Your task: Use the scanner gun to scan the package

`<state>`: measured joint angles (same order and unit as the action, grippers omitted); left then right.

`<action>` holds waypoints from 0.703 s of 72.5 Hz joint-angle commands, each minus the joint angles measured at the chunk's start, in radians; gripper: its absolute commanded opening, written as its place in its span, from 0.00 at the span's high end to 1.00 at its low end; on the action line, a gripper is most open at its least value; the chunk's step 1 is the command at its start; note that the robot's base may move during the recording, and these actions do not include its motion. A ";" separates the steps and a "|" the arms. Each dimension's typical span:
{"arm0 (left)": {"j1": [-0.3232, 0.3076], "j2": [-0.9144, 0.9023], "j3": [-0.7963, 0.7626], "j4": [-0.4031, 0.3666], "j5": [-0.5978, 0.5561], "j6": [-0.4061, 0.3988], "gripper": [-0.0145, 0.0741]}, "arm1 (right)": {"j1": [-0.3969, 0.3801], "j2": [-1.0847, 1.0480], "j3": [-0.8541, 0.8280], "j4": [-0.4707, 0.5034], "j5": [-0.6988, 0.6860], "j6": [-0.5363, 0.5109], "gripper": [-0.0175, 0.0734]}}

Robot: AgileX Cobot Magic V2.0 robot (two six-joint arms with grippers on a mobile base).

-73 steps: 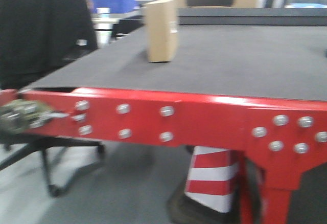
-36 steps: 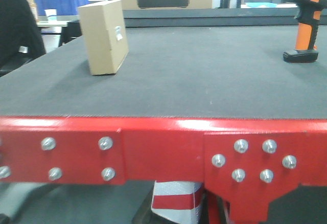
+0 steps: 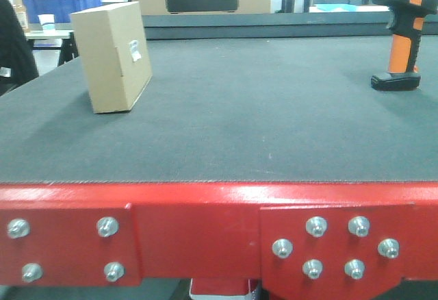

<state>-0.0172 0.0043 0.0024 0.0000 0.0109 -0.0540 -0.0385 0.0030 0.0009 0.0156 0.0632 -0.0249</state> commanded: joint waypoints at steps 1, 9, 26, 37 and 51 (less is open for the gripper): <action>-0.004 -0.004 -0.002 0.000 -0.021 0.000 0.96 | -0.001 -0.003 -0.001 0.002 -0.019 0.004 0.98; -0.004 -0.004 -0.002 0.000 -0.021 0.000 0.96 | -0.001 -0.003 -0.001 0.002 -0.019 0.004 0.98; -0.004 -0.004 -0.002 0.000 -0.021 0.000 0.96 | -0.001 -0.003 -0.001 0.002 -0.019 0.004 0.98; -0.004 -0.004 -0.002 0.000 -0.021 0.000 0.96 | -0.001 -0.003 -0.001 0.002 -0.019 0.004 0.98; -0.004 -0.004 -0.002 0.013 -0.030 0.000 0.96 | -0.001 -0.003 -0.001 0.002 -0.019 0.004 0.98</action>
<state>-0.0172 0.0043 0.0024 0.0000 0.0109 -0.0540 -0.0385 0.0030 0.0009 0.0156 0.0632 -0.0249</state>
